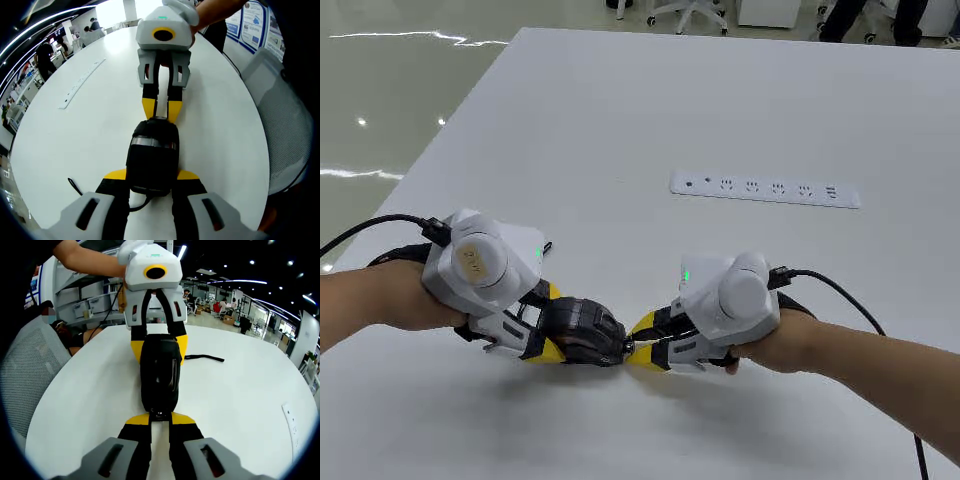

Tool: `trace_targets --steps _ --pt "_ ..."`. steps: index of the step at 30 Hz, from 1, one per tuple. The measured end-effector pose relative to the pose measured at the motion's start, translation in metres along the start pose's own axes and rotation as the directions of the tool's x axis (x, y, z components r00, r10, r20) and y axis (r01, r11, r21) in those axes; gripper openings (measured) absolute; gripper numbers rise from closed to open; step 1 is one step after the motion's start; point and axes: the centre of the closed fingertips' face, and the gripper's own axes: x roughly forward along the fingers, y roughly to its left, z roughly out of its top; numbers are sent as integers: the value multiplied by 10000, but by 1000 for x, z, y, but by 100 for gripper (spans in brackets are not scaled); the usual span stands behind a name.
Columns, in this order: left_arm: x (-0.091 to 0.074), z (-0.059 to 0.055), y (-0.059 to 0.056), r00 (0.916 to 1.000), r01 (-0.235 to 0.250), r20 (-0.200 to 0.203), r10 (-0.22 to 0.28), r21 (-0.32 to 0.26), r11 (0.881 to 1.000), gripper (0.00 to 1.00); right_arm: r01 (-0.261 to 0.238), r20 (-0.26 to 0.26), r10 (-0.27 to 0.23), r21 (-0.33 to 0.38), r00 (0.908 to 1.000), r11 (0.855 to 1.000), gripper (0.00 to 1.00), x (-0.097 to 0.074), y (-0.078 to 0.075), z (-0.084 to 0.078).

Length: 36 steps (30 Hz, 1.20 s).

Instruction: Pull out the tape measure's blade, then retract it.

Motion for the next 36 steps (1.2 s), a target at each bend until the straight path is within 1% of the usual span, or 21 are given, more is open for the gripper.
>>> trace_targets --steps 15,36 --pt "-1 -1 0 10000 8 -24 -8 -50 10000 27 -31 35 30 34 10000 10000 11 -1 -1 1" --pt "0 -2 1 10000 26 -60 -26 -41 10000 27 -37 24 37 29 10000 10000 11 -4 0 -1"
